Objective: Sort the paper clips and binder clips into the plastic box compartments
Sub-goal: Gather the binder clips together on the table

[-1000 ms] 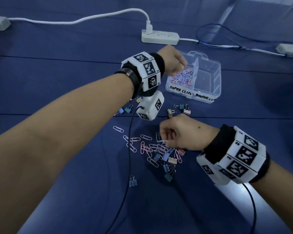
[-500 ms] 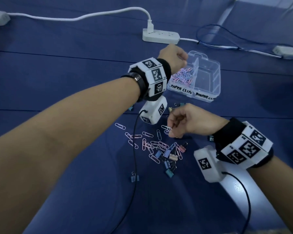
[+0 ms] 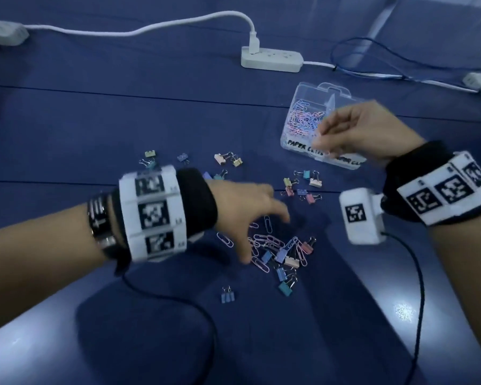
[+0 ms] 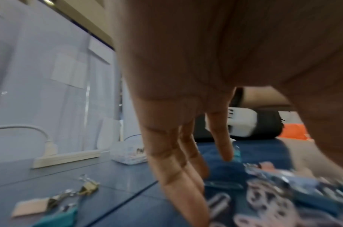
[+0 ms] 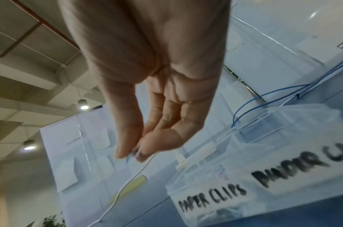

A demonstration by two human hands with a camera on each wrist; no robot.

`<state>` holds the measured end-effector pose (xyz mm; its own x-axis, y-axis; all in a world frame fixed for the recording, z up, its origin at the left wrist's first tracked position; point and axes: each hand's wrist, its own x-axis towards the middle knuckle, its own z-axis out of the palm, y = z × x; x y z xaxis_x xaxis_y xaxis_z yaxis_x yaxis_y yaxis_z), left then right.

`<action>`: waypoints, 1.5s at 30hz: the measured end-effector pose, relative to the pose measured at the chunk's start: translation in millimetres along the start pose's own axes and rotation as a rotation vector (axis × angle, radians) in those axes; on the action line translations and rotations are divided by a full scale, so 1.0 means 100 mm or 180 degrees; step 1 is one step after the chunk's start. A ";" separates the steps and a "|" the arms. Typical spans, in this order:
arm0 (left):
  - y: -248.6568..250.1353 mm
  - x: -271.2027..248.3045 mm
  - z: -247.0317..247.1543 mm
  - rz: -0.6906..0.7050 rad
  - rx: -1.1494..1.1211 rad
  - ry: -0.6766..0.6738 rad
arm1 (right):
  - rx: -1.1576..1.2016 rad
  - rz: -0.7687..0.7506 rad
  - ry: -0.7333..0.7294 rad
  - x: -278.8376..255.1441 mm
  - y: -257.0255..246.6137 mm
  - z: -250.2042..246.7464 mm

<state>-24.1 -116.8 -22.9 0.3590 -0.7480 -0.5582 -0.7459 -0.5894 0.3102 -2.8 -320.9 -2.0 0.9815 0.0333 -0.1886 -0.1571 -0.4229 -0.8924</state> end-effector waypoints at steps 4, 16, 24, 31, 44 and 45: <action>0.14 0.01 0.20 0.0140 0.0664 0.0146 | 0.0046 0.0090 0.0592 0.33 0.01 -0.05; 0.04 0.07 0.22 0.0094 -0.0192 0.0566 | -0.0438 -0.0010 0.1084 0.61 0.22 -0.01; -0.04 0.07 0.18 -0.0173 -0.0266 0.0782 | -0.1325 -0.0242 -0.0594 -0.33 -0.03 0.33; 0.07 0.08 0.17 -0.0243 0.0307 0.0735 | -0.2912 -0.0056 -0.1236 -0.64 0.13 0.71; -0.08 0.09 0.13 -0.0450 -0.0268 0.0909 | -0.2915 -0.0084 -0.1255 -0.50 0.23 0.78; -0.10 0.11 0.12 -0.0477 -0.0371 0.0921 | -0.2936 -0.0091 -0.1257 -0.51 0.24 0.78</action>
<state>-19.6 -115.5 -40.6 0.6165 -0.6961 -0.3680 -0.6097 -0.7178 0.3362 -64.6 -262.4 -45.7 0.8506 0.2818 -0.4439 0.1765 -0.9483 -0.2638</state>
